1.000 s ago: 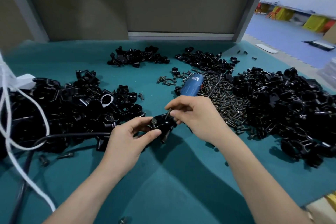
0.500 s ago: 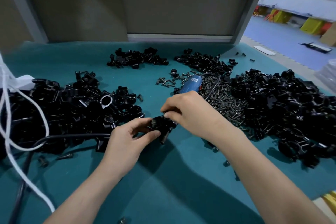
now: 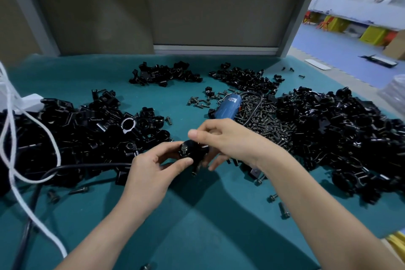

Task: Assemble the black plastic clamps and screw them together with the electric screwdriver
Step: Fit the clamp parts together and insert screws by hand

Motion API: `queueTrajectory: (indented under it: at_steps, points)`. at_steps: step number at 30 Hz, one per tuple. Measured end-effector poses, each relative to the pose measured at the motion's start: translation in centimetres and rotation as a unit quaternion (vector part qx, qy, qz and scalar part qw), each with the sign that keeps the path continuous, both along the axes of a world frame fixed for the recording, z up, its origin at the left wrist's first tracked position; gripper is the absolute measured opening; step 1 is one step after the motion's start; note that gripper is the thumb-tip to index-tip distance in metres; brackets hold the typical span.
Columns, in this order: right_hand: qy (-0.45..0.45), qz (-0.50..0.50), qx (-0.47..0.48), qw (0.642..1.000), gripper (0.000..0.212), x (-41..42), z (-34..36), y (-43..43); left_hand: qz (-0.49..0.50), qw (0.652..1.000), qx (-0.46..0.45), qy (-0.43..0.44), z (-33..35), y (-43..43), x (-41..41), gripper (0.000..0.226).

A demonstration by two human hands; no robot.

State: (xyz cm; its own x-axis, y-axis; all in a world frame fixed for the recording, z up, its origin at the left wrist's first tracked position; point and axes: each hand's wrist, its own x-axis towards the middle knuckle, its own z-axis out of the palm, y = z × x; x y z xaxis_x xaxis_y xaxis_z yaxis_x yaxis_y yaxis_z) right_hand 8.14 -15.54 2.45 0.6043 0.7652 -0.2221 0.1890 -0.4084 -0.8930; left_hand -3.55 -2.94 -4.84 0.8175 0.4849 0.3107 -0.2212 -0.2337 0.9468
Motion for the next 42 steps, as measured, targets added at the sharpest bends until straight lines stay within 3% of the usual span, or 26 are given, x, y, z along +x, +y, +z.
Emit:
queueTrajectory:
  at_steps: [3, 7, 11, 16, 22, 26, 30, 33, 36, 39, 42]
  points:
    - [0.122, 0.007, 0.050, 0.991, 0.045, -0.8, -0.1, 0.1, 0.014, 0.999, 0.021, -0.043, 0.8, -0.2, -0.3, 0.032]
    - [0.208, -0.034, 0.104, 0.972, 0.037, -1.2, -0.3, 0.5, 0.023, 0.996, 0.057, -0.060, 0.9, -0.2, -0.5, 0.027]
    - [0.235, -0.061, 0.129, 0.961, 0.029, -1.5, -0.7, 0.8, 0.036, 0.994, 0.069, -0.072, 0.8, 0.0, -0.4, 0.028]
    - [0.317, -0.075, 0.160, 0.932, 0.033, -2.2, -0.8, 1.0, 0.089, 0.979, 0.162, -0.082, 0.8, -0.1, -0.7, 0.030]
    - [0.373, -0.047, 0.200, 0.905, 0.026, -3.8, -1.5, 2.2, 0.083, 0.980, 0.148, -0.107, 1.2, -0.4, -0.7, 0.035]
    - [0.384, -0.045, 0.203, 0.900, 0.027, -4.4, -2.0, 2.7, 0.103, 0.979, 0.136, -0.112, 1.1, -0.2, -0.8, 0.022]
    - [0.383, -0.039, 0.180, 0.905, 0.041, -4.3, -2.4, 2.8, 0.117, 0.974, 0.154, -0.120, 0.8, -0.2, -0.8, 0.026]
    - [0.373, -0.013, 0.174, 0.912, 0.033, -4.1, -2.2, 2.4, 0.115, 0.976, 0.148, -0.111, 0.9, -0.4, -0.9, 0.021]
    - [0.312, 0.001, 0.136, 0.940, 0.048, -3.8, -2.1, 2.1, 0.125, 0.972, 0.174, -0.101, 0.9, -0.4, -0.9, 0.016]
    - [0.159, -0.059, 0.091, 0.981, 0.072, -1.8, -1.2, 1.2, 0.131, 0.977, 0.150, -0.081, 0.9, -0.3, -0.9, 0.020]
    - [-0.092, -0.206, 0.023, 0.974, 0.062, 2.4, -0.4, -0.1, 0.114, 0.988, 0.076, -0.065, 0.7, -0.1, -0.7, 0.023]
